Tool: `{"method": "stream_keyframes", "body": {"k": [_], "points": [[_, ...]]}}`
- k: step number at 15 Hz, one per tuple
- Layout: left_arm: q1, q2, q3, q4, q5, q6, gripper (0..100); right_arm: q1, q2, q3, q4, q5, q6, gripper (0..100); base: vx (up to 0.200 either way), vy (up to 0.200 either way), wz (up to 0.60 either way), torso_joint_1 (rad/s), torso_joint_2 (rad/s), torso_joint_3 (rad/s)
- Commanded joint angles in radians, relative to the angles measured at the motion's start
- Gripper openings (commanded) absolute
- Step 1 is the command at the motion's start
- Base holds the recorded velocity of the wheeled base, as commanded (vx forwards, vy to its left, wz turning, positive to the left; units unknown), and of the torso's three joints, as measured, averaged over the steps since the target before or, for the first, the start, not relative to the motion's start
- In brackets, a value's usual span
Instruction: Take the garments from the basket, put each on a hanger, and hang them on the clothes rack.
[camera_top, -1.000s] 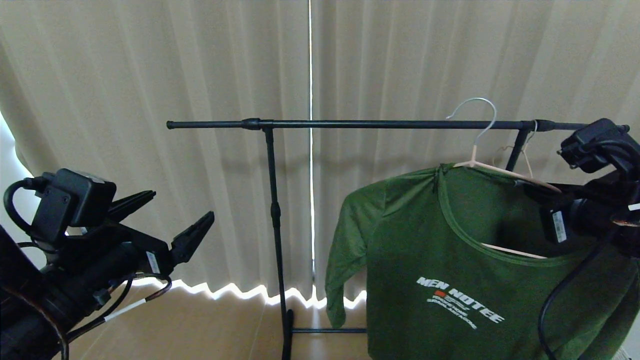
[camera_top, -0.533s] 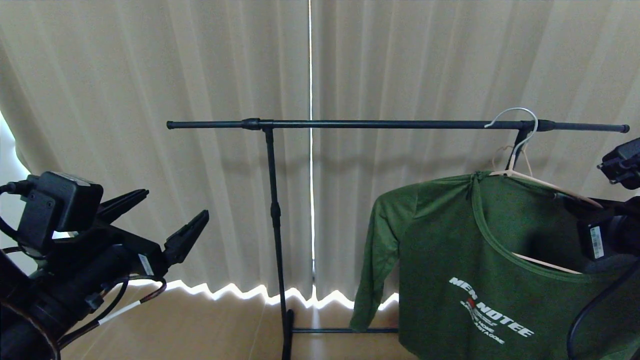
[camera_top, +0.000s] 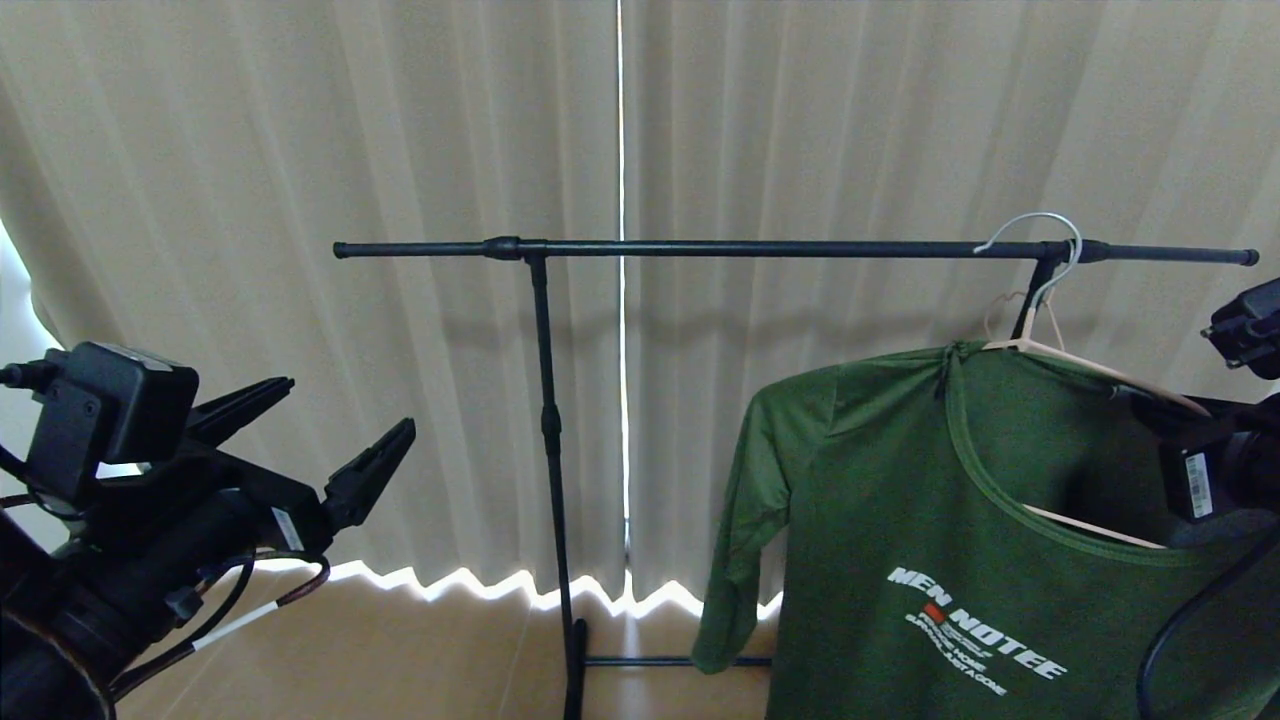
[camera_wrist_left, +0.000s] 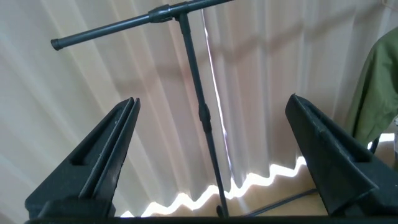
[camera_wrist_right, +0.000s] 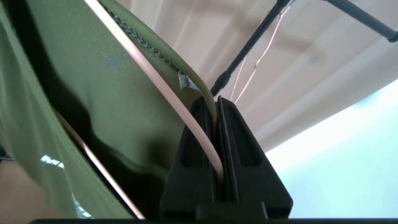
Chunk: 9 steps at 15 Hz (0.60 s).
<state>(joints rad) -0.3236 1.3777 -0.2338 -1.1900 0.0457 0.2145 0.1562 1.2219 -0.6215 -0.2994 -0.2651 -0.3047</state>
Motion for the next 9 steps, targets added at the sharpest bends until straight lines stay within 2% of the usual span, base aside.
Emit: {"method": "stream_keyframes", "body": {"k": [1,9], "points": [[0.0,0.0,0.002,0.0,0.0,0.0,100,0.0,0.007,0.0,-0.001,0.001,-0.001,0,0.2,0.0,0.0,-0.002,0.0,-0.002],[0.0,0.001,0.013,0.0,0.002,0.003,100,0.0,0.031,0.003,-0.004,0.001,0.001,0,0.2,0.0,0.0,0.002,0.0,0.002]]}}
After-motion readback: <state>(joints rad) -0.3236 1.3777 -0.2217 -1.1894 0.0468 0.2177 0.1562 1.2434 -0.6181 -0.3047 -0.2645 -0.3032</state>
